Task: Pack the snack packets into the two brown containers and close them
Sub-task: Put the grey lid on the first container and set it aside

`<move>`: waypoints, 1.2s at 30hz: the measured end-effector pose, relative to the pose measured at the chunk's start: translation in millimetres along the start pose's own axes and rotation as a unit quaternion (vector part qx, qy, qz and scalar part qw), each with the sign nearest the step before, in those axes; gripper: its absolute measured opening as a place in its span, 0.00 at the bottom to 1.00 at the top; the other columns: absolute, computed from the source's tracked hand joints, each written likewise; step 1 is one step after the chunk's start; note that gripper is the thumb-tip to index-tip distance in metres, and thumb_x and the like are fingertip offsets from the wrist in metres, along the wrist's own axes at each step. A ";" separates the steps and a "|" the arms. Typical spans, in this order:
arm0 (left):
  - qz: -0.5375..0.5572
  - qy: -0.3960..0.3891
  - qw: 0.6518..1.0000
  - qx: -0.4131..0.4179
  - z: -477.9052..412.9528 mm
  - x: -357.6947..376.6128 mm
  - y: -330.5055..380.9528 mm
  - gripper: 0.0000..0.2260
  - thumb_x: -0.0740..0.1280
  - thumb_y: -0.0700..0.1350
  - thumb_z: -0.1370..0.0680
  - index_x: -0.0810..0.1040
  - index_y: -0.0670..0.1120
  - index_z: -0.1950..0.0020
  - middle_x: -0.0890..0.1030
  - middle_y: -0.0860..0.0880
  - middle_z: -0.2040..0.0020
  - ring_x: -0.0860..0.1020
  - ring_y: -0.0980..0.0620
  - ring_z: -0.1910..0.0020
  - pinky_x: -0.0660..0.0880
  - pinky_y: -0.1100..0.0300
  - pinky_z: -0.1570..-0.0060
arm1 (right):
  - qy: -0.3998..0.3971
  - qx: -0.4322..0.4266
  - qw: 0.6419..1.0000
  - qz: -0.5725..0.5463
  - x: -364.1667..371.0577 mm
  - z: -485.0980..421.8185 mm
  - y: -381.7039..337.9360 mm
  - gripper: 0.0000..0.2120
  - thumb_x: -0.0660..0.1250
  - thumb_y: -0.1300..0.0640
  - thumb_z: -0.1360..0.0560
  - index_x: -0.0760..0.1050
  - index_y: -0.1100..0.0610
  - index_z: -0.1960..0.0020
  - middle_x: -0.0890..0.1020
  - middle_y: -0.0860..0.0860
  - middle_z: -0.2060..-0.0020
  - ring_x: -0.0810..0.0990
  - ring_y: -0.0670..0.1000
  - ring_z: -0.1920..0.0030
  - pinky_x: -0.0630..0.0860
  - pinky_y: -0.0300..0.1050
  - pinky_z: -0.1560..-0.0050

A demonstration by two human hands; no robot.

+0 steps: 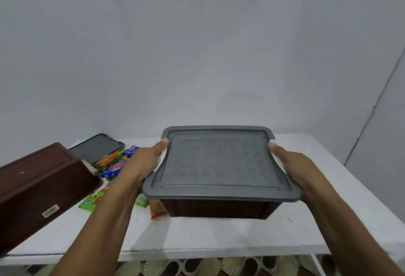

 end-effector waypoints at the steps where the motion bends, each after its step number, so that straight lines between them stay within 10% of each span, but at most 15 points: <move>1: 0.000 0.002 1.000 0.011 -6.0 -1.4 9.7 0.31 0.65 0.67 0.23 0.80 0.41 0.35 0.81 0.46 0.41 0.82 0.48 0.53 0.79 0.54 0.53 | 0.006 -0.001 1.000 -0.024 0.1 -6.4 -9.3 0.28 0.67 0.39 0.22 0.79 0.63 0.38 0.81 0.57 0.43 0.83 0.53 0.54 0.79 0.46 0.60; 5: 0.023 0.001 0.998 0.061 -33.6 2.1 45.3 0.24 0.66 0.64 0.21 0.79 0.43 0.42 0.79 0.46 0.44 0.80 0.47 0.52 0.77 0.54 0.48 | 0.014 0.006 0.996 -0.091 4.8 -32.8 -36.6 0.30 0.70 0.40 0.24 0.77 0.65 0.38 0.80 0.58 0.42 0.84 0.57 0.52 0.82 0.58 0.47; 14: 0.075 -0.027 0.995 0.064 -102.2 45.8 91.5 0.29 0.64 0.60 0.18 0.72 0.38 0.28 0.76 0.43 0.31 0.79 0.48 0.53 0.77 0.55 0.56 | 0.011 -0.026 0.997 -0.068 4.5 -113.7 -76.9 0.29 0.67 0.42 0.21 0.72 0.66 0.33 0.76 0.56 0.47 0.81 0.51 0.60 0.76 0.45 0.65; 36: -0.005 -0.011 0.999 -0.045 -250.4 143.5 73.7 0.31 0.62 0.62 0.18 0.72 0.37 0.29 0.77 0.44 0.45 0.78 0.49 0.58 0.75 0.55 0.61 | -0.061 0.062 0.996 0.019 37.7 -314.3 -16.4 0.30 0.61 0.40 0.19 0.74 0.67 0.36 0.80 0.55 0.54 0.80 0.53 0.57 0.74 0.45 0.65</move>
Point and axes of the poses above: each hand's wrist, its own z-axis away from the middle knuckle, its own x-axis out of the palm, y = z × x, the point moved 2 cm from there along -z, towards the middle knuckle
